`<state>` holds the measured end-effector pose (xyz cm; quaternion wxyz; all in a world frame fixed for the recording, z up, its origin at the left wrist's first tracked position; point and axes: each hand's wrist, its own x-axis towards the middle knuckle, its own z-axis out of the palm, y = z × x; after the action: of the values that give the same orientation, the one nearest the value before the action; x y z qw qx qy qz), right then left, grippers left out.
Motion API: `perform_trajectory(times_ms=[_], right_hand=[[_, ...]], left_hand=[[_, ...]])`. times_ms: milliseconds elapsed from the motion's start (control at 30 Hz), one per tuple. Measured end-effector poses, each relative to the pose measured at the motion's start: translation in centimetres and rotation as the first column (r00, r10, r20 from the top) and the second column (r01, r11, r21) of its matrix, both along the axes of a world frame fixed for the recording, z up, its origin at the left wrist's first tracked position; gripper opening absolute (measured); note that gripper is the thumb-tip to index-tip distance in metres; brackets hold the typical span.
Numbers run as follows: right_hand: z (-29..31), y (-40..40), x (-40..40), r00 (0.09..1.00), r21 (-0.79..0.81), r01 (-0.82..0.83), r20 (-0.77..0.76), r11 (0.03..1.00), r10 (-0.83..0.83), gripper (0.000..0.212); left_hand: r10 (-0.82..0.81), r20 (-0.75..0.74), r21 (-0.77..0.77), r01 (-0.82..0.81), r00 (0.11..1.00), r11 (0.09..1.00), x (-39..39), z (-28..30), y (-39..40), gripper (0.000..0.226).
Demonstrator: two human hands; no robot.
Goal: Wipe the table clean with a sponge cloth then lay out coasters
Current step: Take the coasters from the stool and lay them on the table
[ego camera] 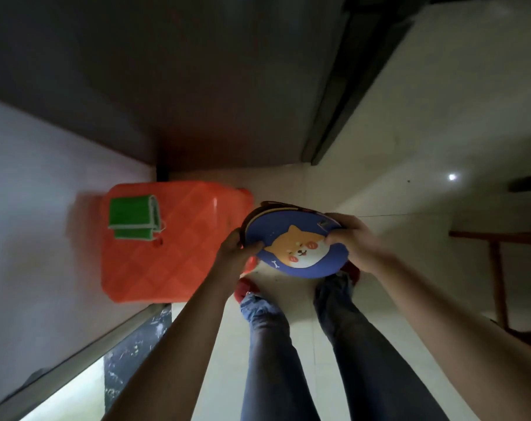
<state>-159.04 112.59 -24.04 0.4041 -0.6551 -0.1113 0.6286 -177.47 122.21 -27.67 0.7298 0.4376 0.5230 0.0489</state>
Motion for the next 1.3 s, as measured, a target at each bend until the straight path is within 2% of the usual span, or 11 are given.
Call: perform_trajectory(times_ms=[100, 133, 233, 300, 333, 433, 533, 633, 833, 1033, 1300], right_hand=[[1.0, -3.5, 7.1, 0.989, 0.036, 0.109, -0.106, 0.993, -0.105, 0.04], [1.1, -3.7, 7.7, 0.981, 0.055, 0.134, -0.151, 0.989, -0.124, 0.04], [1.8, -7.1, 13.9, 0.94, 0.08, 0.28, -0.225, 0.957, -0.256, 0.034], [2.1, -9.5, 17.5, 0.931, 0.082, 0.34, -0.168, 0.937, -0.323, 0.027], [2.2, -10.5, 18.9, 0.929, 0.077, 0.357, -0.129, 0.931, -0.346, 0.026], [2.6, -12.8, 22.5, 0.921, 0.042, 0.385, -0.079, 0.922, -0.381, 0.025], [2.3, -14.1, 26.2, 0.891, 0.014, 0.451, 0.045, 0.892, -0.451, 0.03], [1.9, -14.5, 29.8, 0.846, 0.035, 0.494, 0.213, 0.869, -0.489, 0.032], [2.3, -14.2, 38.3, 0.738, -0.004, 0.564, 0.451, 0.826, -0.502, 0.053], [2.9, -12.5, 47.6, 0.634, -0.047, 0.646, 0.588, 0.762, -0.502, 0.053], [4.9, -14.0, 57.8, 0.451, 0.046, 0.755, 0.687, 0.654, -0.57, 0.049]], left_hand=[[-0.079, 0.133, -0.076, 0.089, 0.988, 0.993, 7.5, 1.2, -1.5, 0.032], [-0.06, 0.163, -0.11, 0.078, 0.985, 0.991, 8.2, 1.4, -1.5, 0.028], [-0.079, 0.226, -0.163, 0.118, 0.971, 0.98, 14.3, 1.5, -3.5, 0.044], [-0.127, 0.268, -0.22, 0.189, 0.955, 0.957, 18.3, 1.8, -5.0, 0.064], [-0.165, 0.278, -0.235, 0.233, 0.946, 0.944, 20.3, 1.9, -5.6, 0.063], [-0.22, 0.205, -0.271, 0.272, 0.954, 0.923, 25.7, 2.4, -7.4, 0.015], [-0.409, 0.151, -0.246, 0.435, 0.9, 0.866, 30.8, 2.5, -8.0, 0.026], [-0.555, 0.082, -0.19, 0.559, 0.828, 0.807, 35.8, 2.6, -7.8, 0.019], [-0.621, 0.103, -0.198, 0.628, 0.777, 0.752, 47.9, 2.7, -5.9, 0.02], [-0.718, 0.127, -0.16, 0.729, 0.684, 0.666, 60.6, 3.3, -3.7, 0.02], [-0.781, 0.177, -0.141, 0.8, 0.599, 0.583, 74.0, 5.1, -4.8, 0.022]])
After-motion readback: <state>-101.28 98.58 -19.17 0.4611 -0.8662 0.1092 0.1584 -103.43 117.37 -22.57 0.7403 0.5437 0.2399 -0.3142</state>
